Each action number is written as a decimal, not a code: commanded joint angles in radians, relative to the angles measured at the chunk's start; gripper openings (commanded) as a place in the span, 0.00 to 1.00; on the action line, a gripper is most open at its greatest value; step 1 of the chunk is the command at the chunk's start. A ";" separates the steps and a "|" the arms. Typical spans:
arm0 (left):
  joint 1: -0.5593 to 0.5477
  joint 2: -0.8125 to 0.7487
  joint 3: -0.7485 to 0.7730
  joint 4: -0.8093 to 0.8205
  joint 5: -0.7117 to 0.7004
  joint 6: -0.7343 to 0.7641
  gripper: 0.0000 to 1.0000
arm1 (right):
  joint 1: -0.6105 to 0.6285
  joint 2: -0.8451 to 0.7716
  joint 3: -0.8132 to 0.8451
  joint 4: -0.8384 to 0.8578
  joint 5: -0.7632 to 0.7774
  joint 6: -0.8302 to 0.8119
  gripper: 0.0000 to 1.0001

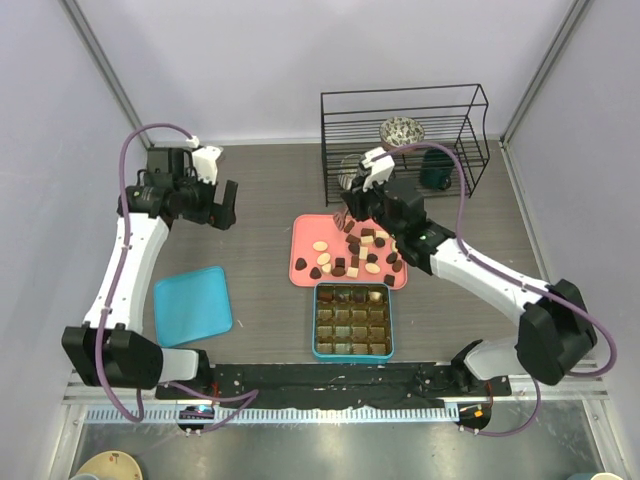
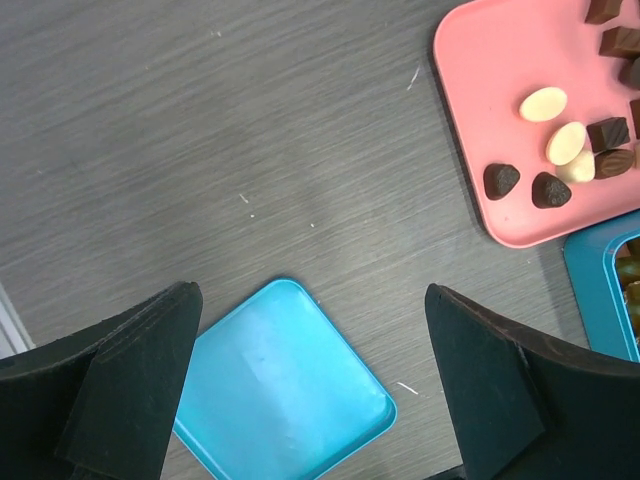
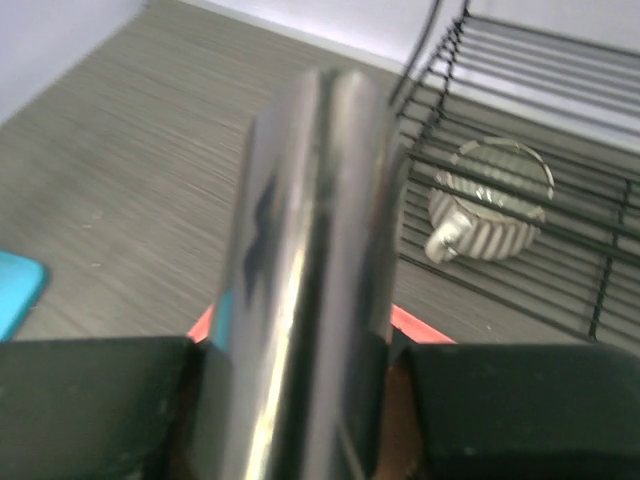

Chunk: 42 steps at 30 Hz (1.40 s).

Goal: Pack the chocolate
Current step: Pick up the fake chocolate from the plate.

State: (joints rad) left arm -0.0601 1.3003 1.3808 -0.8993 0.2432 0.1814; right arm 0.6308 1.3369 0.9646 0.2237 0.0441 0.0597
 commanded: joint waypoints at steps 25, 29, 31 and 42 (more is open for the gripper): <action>0.002 -0.002 -0.143 0.097 -0.024 -0.016 1.00 | 0.003 0.117 -0.052 0.239 0.284 -0.023 0.29; 0.002 -0.015 -0.152 0.099 -0.028 -0.010 1.00 | 0.003 0.123 -0.053 0.249 0.272 -0.018 0.41; 0.002 -0.019 -0.155 0.099 -0.035 -0.007 1.00 | 0.003 0.127 -0.055 0.255 0.267 -0.014 0.43; 0.002 -0.035 -0.163 0.100 -0.045 0.010 1.00 | 0.003 0.191 -0.076 0.341 0.260 -0.014 0.43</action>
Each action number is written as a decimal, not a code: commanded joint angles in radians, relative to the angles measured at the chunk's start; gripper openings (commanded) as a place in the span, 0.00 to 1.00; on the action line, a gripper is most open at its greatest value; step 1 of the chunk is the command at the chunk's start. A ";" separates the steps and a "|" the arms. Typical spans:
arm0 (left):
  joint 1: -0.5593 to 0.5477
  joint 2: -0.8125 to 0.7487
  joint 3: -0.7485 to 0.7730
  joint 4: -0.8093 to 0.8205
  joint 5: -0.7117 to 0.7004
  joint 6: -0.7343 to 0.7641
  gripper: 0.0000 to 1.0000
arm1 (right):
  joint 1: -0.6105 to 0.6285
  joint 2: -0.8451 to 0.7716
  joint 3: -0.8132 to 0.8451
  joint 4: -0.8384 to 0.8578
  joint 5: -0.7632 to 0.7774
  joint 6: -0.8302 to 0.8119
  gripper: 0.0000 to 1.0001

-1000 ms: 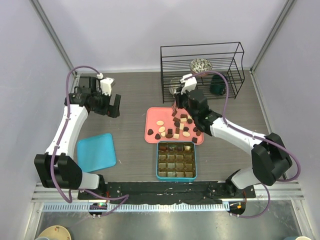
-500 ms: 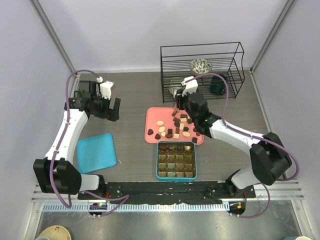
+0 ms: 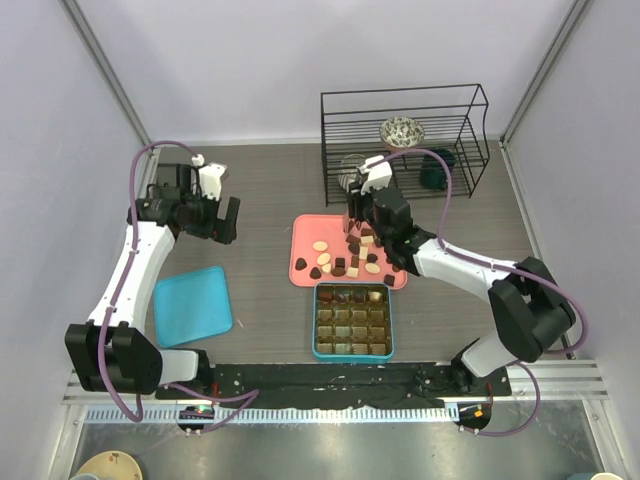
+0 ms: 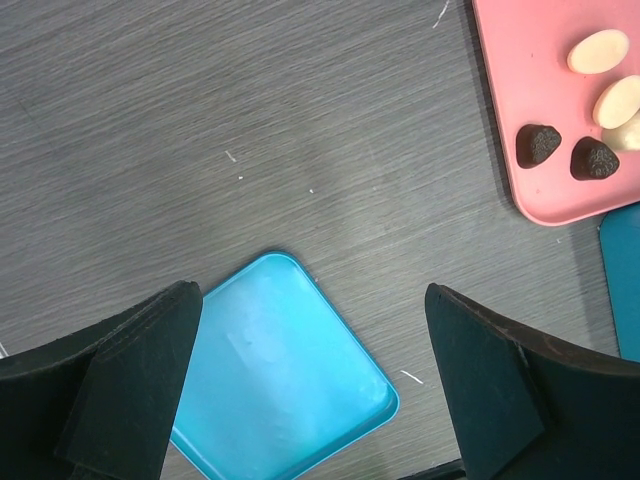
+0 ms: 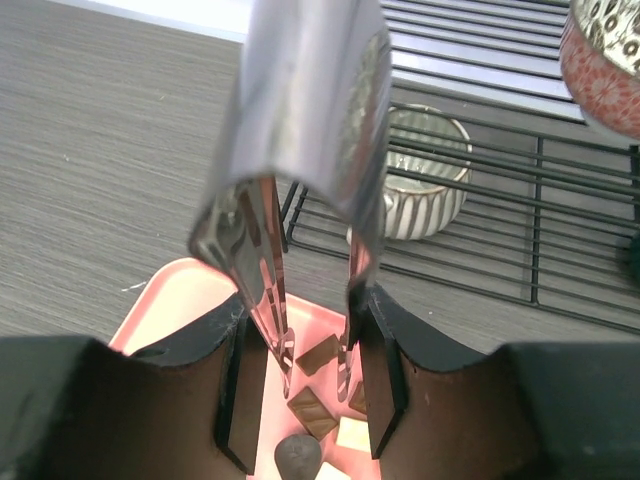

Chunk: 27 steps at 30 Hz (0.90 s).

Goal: Pack the chocolate
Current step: Pick up the fake chocolate from the plate.

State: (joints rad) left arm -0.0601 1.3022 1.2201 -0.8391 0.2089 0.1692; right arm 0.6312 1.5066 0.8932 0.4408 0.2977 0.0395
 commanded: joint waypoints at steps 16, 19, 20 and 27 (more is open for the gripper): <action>0.003 -0.035 -0.004 0.044 -0.017 0.038 1.00 | 0.002 0.081 -0.065 0.268 0.029 -0.029 0.39; 0.002 -0.037 -0.004 0.041 -0.014 0.042 1.00 | 0.002 0.080 -0.077 0.269 0.041 -0.033 0.39; 0.002 -0.035 -0.005 0.041 -0.016 0.044 1.00 | 0.002 0.079 -0.085 0.271 0.044 -0.033 0.39; 0.002 -0.035 -0.002 0.035 -0.003 0.050 1.00 | 0.012 0.046 -0.117 0.285 0.069 -0.015 0.46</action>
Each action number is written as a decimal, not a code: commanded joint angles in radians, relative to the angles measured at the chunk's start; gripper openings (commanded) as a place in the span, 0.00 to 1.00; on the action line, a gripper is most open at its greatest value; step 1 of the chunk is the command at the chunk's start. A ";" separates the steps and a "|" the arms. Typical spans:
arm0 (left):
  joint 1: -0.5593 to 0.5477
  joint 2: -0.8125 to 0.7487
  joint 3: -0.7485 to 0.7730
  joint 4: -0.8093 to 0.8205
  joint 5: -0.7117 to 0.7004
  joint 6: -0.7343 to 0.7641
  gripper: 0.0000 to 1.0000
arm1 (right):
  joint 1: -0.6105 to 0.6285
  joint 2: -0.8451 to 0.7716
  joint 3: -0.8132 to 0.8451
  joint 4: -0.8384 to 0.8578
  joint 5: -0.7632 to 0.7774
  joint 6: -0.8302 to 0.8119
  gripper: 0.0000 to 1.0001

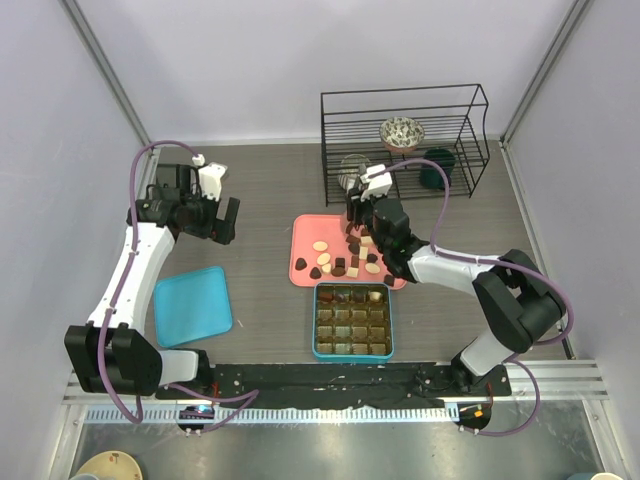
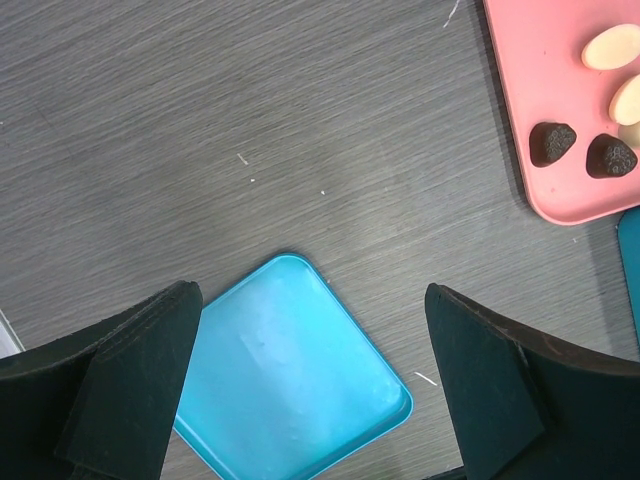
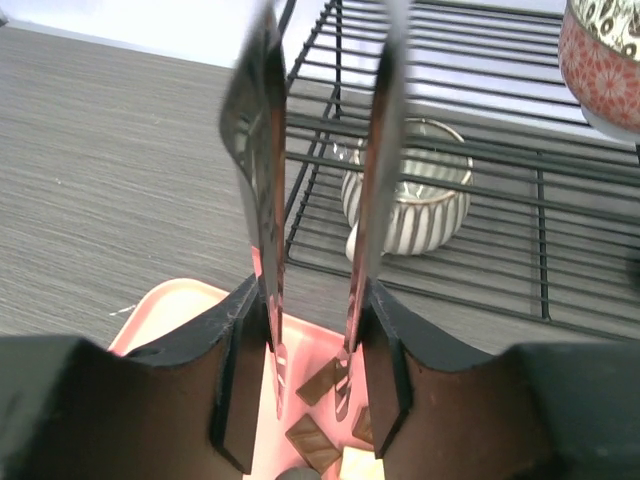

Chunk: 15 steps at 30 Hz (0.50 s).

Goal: Pack the chocolate
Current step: Pick up the fake chocolate from the plate.

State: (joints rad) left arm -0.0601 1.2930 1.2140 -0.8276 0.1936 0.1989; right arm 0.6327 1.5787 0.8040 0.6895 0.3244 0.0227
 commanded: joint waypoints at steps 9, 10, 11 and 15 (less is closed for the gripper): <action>0.002 -0.038 0.005 0.016 0.010 0.030 1.00 | 0.018 -0.028 -0.042 0.064 0.077 -0.003 0.50; 0.002 -0.040 0.004 0.015 0.009 0.033 1.00 | 0.019 -0.028 -0.042 0.068 0.085 -0.003 0.50; 0.002 -0.040 0.004 0.015 0.012 0.033 1.00 | 0.018 -0.025 -0.043 0.070 0.090 -0.003 0.50; 0.002 -0.040 0.007 0.015 0.009 0.036 1.00 | 0.019 -0.013 -0.035 0.067 0.093 -0.004 0.49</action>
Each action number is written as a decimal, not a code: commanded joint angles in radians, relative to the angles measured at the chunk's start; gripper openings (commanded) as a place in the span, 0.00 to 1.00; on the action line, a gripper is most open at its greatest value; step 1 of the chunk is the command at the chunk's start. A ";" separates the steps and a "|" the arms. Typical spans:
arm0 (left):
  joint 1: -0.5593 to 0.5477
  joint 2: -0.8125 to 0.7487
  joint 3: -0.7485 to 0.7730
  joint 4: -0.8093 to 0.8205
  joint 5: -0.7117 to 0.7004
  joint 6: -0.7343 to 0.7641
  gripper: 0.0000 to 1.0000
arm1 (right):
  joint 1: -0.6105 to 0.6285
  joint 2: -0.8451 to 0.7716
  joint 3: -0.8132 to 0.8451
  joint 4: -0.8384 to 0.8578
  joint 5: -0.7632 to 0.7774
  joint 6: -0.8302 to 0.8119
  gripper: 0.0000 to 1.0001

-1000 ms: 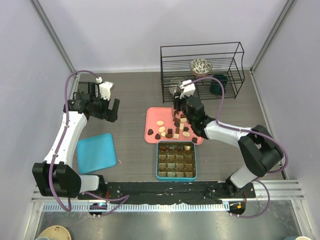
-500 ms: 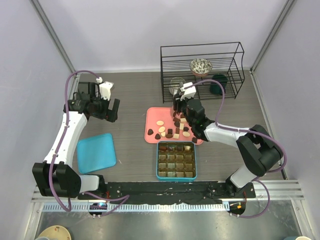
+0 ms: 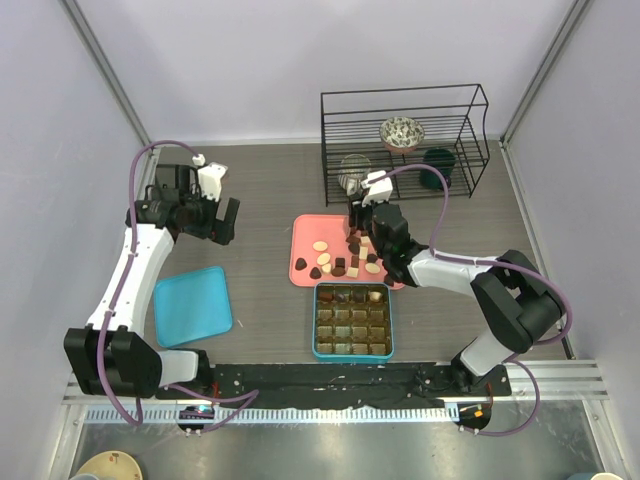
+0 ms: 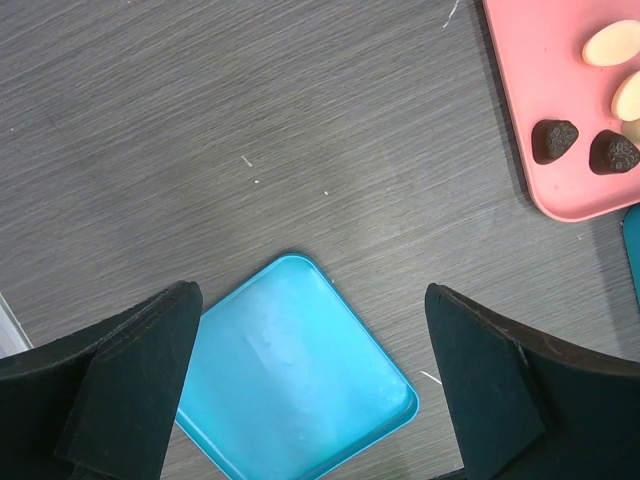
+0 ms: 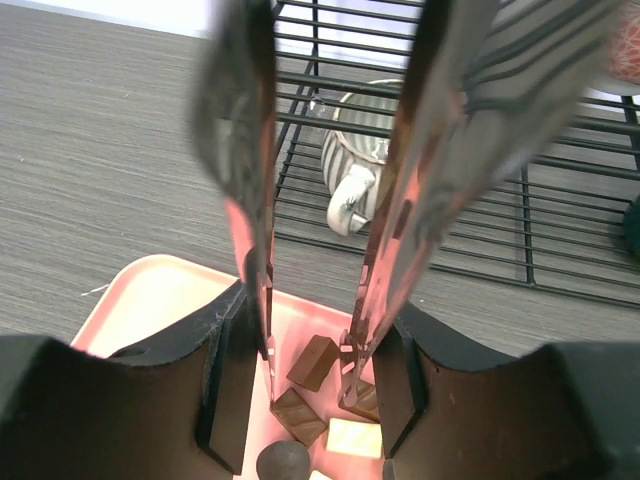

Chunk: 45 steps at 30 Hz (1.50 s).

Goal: Pack the chocolate
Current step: Pick up the fake chocolate from the plate.

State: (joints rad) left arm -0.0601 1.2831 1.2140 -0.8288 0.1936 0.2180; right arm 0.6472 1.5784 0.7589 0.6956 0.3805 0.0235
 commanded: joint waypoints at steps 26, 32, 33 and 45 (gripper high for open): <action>0.003 -0.034 -0.004 0.011 -0.008 0.037 1.00 | 0.003 0.112 0.053 0.064 0.064 0.006 0.41; 0.003 -0.036 -0.004 0.010 -0.008 0.041 1.00 | 0.003 0.120 0.049 0.051 0.037 0.047 0.36; 0.002 -0.034 -0.004 0.008 -0.010 0.041 1.00 | 0.005 0.121 0.049 0.051 0.032 0.050 0.35; 0.002 -0.021 -0.013 0.003 -0.022 0.055 1.00 | 0.022 -0.003 0.088 0.010 -0.005 0.032 0.25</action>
State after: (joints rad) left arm -0.0601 1.2797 1.2091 -0.8322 0.1875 0.2516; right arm 0.6487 1.6749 0.7895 0.7094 0.3969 0.0566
